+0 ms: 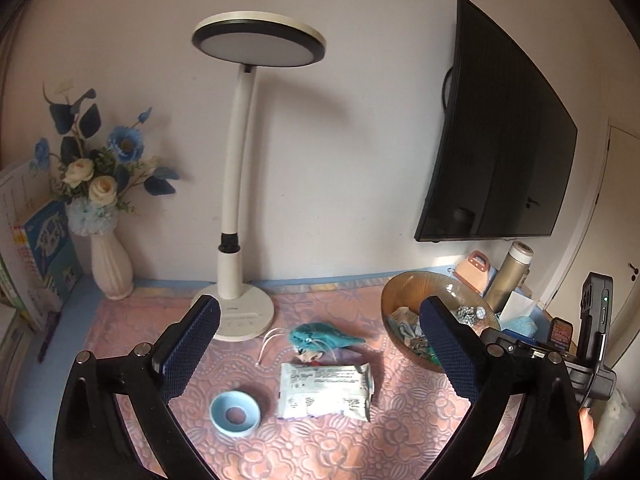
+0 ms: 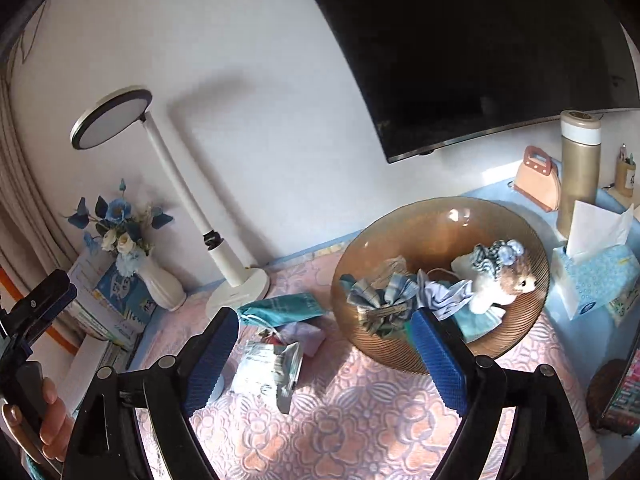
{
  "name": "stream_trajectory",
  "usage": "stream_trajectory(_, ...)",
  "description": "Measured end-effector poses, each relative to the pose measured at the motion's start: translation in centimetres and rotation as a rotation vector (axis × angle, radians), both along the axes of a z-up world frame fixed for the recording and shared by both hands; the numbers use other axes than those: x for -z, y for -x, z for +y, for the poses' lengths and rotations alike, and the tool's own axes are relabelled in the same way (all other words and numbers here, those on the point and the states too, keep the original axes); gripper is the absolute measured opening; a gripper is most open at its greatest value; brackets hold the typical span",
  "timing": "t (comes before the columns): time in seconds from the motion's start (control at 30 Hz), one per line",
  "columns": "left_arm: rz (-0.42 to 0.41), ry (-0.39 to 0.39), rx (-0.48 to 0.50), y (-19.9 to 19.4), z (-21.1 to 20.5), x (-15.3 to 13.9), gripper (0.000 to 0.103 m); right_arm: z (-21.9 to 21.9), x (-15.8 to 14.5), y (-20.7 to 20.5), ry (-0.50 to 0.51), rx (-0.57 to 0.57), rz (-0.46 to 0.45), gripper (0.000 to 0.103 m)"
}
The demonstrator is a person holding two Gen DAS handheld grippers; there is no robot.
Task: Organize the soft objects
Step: 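Withdraw both tools and move them toward the light-blue ring and barcode bag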
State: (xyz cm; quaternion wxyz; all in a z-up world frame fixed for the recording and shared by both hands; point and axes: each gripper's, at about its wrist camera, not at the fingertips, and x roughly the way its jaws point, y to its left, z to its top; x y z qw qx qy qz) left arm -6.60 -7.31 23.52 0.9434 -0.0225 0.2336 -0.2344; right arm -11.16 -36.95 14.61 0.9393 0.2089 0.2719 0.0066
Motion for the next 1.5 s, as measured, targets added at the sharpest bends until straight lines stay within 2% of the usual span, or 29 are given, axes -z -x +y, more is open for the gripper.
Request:
stream_trajectory(0.07,0.011,-0.006,-0.047,0.1,2.0,1.5,0.102,1.6,1.0,-0.4,-0.012,-0.028,0.018,0.087)
stream_trajectory(0.17,0.039,-0.05,-0.129,-0.6,4.4,5.6,0.102,3.7,3.2,-1.1,-0.008,-0.072,0.055,0.087)
stream_trajectory(0.27,0.142,-0.08,-0.198,-2.5,6.9,11.4,0.102,5.5,5.4,-1.3,0.073,-0.107,0.038,0.087)
stream_trajectory(0.37,0.288,-0.006,-0.227,-4.3,9.1,17.2,0.102,6.7,7.9,-1.6,0.169,-0.139,0.045,0.089)
stream_trajectory(0.47,0.327,0.012,-0.263,-4.9,9.9,20.6,0.101,6.8,10.5,-2.4,0.169,-0.179,0.081,0.089)
stream_trajectory(0.53,0.368,0.02,-0.245,-5.2,9.8,20.9,0.102,6.3,12.3,-3.0,0.152,-0.182,0.118,0.089)
stream_trajectory(0.6,0.332,0.039,-0.234,-4.7,9.8,20.7,0.102,5.4,13.3,-3.9,0.097,-0.178,0.184,0.089)
stream_trajectory(0.8,0.381,0.041,-0.238,-5.2,9.6,21.3,0.102,3.5,14.0,-4.1,-0.024,-0.199,0.192,0.092)
stream_trajectory(1.17,0.444,0.141,-0.262,-5.9,11.3,22.2,0.102,2.4,14.7,-4.0,-0.118,-0.222,0.216,0.092)
stream_trajectory(1.4,0.423,0.08,-0.276,-5.6,10.5,21.9,0.102,2.6,14.7,-4.1,-0.101,-0.214,0.223,0.092)
stream_trajectory(1.5,0.431,0.019,-0.299,-5.3,10.1,21.7,0.102,3.1,14.3,-4.1,-0.061,-0.205,0.217,0.092)
